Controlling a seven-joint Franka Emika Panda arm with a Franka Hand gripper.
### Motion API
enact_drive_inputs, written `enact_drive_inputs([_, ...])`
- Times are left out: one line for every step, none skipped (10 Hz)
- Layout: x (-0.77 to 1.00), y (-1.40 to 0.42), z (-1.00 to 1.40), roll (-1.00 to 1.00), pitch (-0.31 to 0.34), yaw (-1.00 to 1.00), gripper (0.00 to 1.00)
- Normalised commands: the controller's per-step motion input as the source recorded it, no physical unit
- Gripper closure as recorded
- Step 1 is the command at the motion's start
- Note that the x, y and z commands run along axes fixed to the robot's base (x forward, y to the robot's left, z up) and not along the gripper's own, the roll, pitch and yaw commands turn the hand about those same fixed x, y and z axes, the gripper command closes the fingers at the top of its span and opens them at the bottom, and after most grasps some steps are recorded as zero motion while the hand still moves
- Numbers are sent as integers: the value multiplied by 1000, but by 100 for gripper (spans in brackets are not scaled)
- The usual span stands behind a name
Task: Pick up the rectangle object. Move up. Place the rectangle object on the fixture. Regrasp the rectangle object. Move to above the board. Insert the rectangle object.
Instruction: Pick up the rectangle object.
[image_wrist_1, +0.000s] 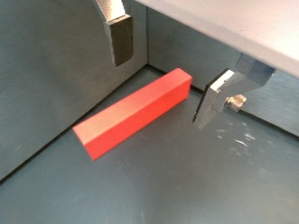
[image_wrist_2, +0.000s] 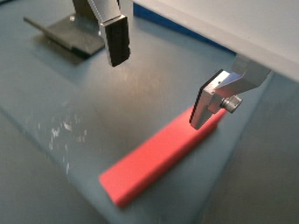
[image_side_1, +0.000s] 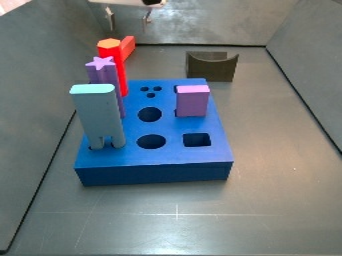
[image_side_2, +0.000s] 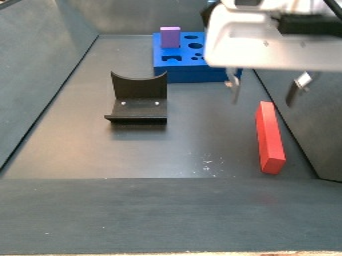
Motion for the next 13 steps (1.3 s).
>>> enact_drive_inputs([-34, 266, -634, -236, -150, -54, 0])
enact_drive_inputs([0, 260, -597, -257, -147, -80, 0])
enact_drive_inputs([0, 226, -526, -304, -163, -111, 0])
enact_drive_inputs([0, 160, -460, -333, -176, -134, 0])
enact_drive_inputs([0, 129, -431, -349, -176, -123, 0])
enact_drive_inputs([-26, 109, -414, -360, -177, -157, 0])
enact_drive_inputs([-77, 220, -577, -299, -136, -157, 0])
enact_drive_inputs([0, 217, -1000, -89, -26, -117, 0])
enact_drive_inputs([89, 169, -1000, -6, 0, -71, 0])
enact_drive_inputs([111, 246, -1000, -14, 0, -40, 0])
enact_drive_inputs([309, 251, -1000, -40, 0, 0, 0])
enact_drive_inputs([374, 209, -1000, 0, 0, 0, 0])
enact_drive_inputs([371, 206, -1000, 0, 0, 0, 0])
